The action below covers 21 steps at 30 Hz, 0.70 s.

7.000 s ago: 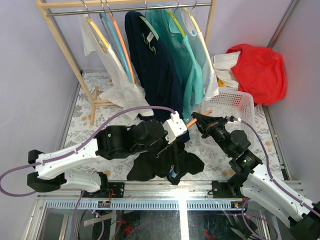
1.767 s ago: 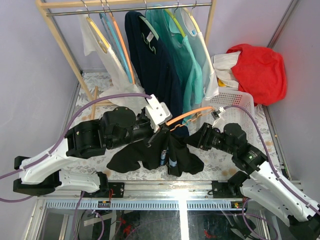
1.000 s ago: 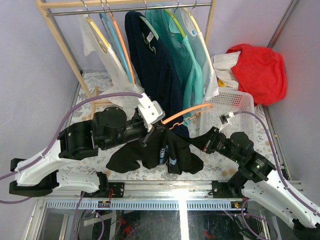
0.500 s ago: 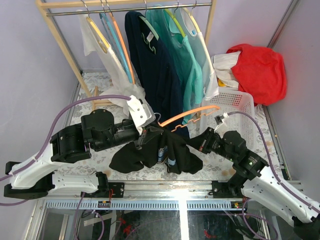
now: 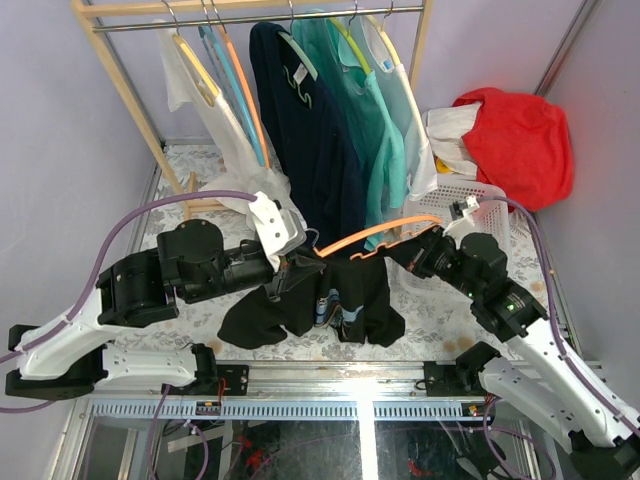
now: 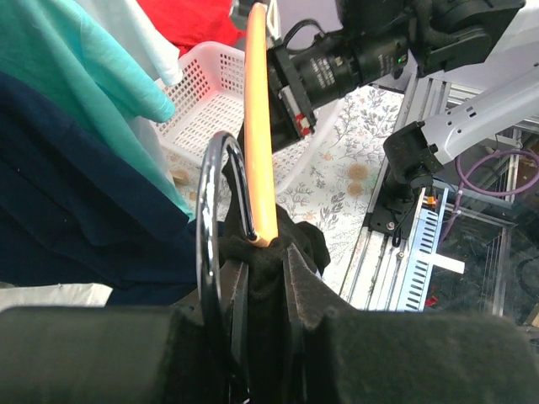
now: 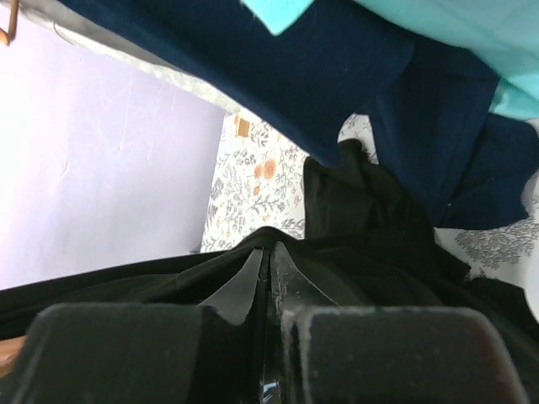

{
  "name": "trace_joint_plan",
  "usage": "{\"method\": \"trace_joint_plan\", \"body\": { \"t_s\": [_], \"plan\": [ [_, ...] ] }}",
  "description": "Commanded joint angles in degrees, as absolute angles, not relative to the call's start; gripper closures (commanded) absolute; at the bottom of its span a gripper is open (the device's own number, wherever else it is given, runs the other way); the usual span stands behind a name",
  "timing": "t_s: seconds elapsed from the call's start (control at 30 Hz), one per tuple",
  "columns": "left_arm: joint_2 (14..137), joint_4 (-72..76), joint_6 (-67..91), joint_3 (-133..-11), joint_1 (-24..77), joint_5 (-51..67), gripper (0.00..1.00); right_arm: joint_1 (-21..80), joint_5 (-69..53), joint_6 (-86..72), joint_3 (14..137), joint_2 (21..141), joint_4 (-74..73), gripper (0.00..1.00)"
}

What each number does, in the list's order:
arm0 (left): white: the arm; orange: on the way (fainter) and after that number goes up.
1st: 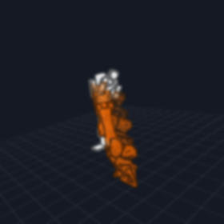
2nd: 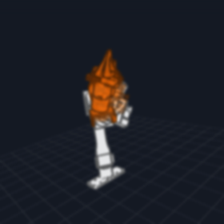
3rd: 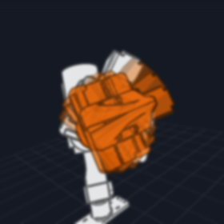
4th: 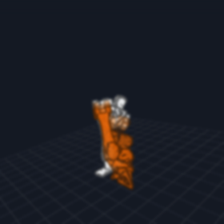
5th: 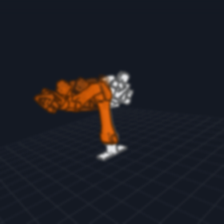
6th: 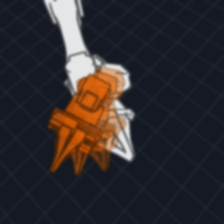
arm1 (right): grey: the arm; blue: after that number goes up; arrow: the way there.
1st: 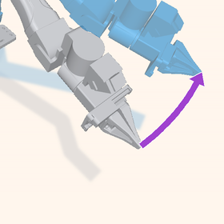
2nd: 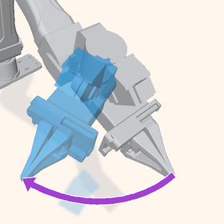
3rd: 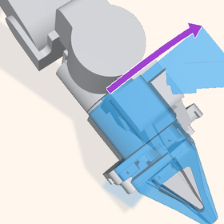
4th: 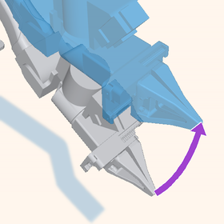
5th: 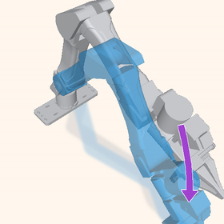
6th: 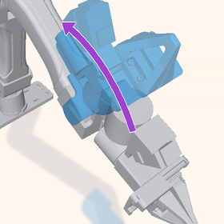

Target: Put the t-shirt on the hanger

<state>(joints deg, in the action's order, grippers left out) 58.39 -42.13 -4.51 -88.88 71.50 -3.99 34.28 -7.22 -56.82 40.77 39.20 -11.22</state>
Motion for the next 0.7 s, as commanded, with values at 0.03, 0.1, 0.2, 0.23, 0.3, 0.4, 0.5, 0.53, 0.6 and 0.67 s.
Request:
{"method": "trace_joint_plan", "body": {
  "t_s": [0.03, 0.1, 0.2, 0.23, 0.3, 0.4, 0.5, 0.53, 0.6, 0.67],
  "plan": [
    [55.3, -38.7, -3.3, -87.5, 71.2, -5.9, 1.00, 30.6, -8.7, -52.2, 44.8, 36.5, -16.5, 1.00],
    [54.9, -38.9, -3.0, -87.0, 71.2, -6.3, 1.00, 30.2, -7.7, -51.1, 45.4, 35.8, -18.3, 1.00],
    [54.7, -39.7, -2.7, -86.7, 71.1, -6.7, 1.00, 30.1, -5.0, -48.8, 47.2, 34.9, -21.9, 1.00],
    [54.8, -40.1, -2.5, -86.6, 71.1, -6.6, 1.00, 30.1, -4.3, -48.0, 48.1, 34.9, -23.1, 1.00],
    [54.8, -40.3, -2.3, -86.3, 71.1, -6.3, 1.00, 30.1, -3.2, -46.3, 50.4, 35.2, -25.6, 1.00],
    [54.6, -40.9, -1.9, -85.7, 71.2, -6.3, 1.00, 30.1, -1.4, -44.1, 53.8, 36.0, -29.1, 1.00],
    [54.1, -41.2, -1.5, -85.2, 71.2, -6.1, 1.00, 30.1, 0.3, -42.0, 56.8, 36.8, -32.2, 1.00],
    [54.0, -41.3, -1.3, -85.1, 71.2, -6.0, 1.00, 30.1, 0.7, -41.4, 57.3, 37.1, -32.8, 1.00],
    [53.6, -41.4, -1.1, -85.0, 71.2, -5.9, 1.00, 30.1, 1.8, -40.3, 58.4, 37.4, -34.2, 1.00],
    [53.3, -41.9, -0.9, -85.0, 71.1, -5.9, 1.00, 30.1, 2.9, -39.6, 59.1, 37.5, -35.0, 1.00]
  ]
}}
